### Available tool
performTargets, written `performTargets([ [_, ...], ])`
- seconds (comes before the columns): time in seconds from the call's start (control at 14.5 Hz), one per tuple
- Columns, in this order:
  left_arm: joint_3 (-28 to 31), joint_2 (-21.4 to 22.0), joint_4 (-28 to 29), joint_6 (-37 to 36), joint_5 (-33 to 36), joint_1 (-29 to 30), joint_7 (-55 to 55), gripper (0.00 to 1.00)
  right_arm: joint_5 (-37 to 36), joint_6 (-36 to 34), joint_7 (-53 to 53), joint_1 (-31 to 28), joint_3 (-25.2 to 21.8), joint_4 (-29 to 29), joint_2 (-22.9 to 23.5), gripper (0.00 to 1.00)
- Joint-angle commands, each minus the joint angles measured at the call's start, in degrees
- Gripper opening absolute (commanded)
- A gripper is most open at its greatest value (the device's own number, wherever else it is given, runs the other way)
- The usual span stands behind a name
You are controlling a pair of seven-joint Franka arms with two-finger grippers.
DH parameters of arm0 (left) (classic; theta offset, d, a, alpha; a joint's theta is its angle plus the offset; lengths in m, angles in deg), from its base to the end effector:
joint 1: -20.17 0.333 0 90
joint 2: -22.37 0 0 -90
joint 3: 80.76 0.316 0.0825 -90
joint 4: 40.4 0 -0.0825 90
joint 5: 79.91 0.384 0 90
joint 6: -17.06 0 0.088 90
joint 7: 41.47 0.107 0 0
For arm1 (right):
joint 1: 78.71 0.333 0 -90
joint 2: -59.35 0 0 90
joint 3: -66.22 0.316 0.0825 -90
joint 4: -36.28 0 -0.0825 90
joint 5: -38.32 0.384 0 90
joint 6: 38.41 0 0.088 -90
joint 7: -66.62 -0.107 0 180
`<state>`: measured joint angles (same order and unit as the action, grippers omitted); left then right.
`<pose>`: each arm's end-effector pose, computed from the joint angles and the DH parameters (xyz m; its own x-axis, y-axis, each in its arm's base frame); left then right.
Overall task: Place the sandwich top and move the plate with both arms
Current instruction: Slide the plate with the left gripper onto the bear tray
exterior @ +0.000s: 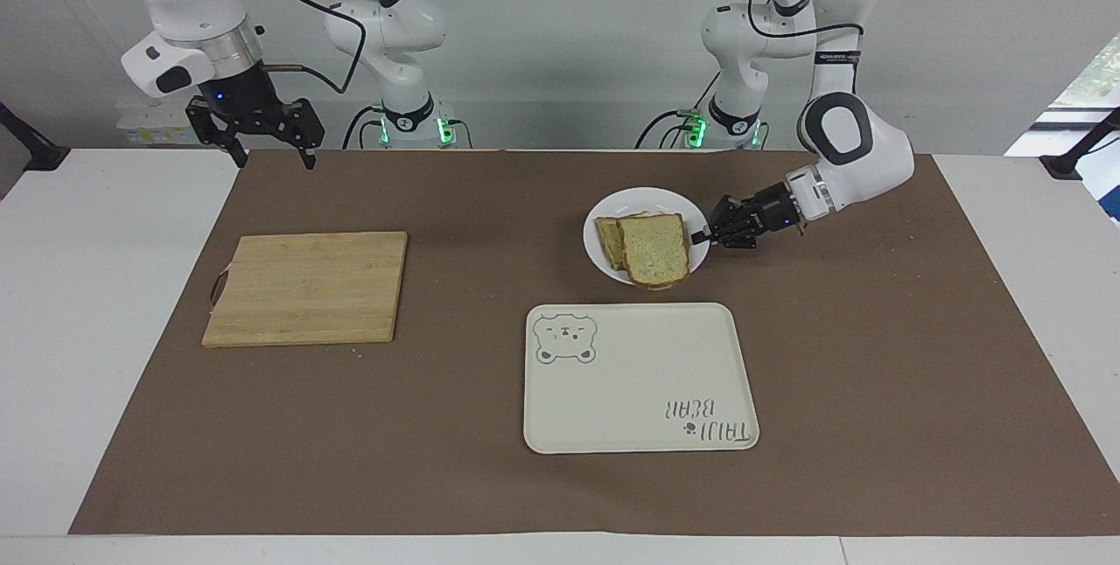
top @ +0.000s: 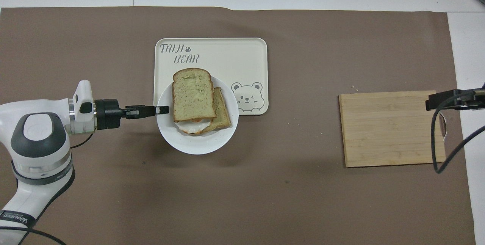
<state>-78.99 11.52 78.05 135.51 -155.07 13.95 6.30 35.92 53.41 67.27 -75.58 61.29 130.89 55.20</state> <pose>0.5750 -0.0958 0.3566 0.9689 0.0429 0.2438 -0.1896 -0.5048 0.8422 0.5342 -0.0229 0.6286 0.9996 -0.0187 0.0230 -0.0195 -0.9992 0.0359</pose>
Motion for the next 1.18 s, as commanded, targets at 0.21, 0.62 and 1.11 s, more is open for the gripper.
performTargets([
  [0.21, -2.47, -15.75, -16.3, 4.5, -2.89, 0.68, 0.13, 0.0, 0.73, -0.59, -0.57, -0.76, 0.27, 0.05, 0.11, 1.0],
  [0.62, -5.2, -20.96, -19.93, 8.02, -2.02, 0.76, 0.13, 0.0, 0.73, -0.24, -0.39, -0.85, 0.09, -0.39, 0.46, 1.0],
  [1.11, -4.85, -20.17, -17.74, 8.02, -0.87, -0.64, -0.83, 0.0, 0.73, -0.32, -0.04, -0.76, 0.09, -0.39, 0.37, 1.0],
])
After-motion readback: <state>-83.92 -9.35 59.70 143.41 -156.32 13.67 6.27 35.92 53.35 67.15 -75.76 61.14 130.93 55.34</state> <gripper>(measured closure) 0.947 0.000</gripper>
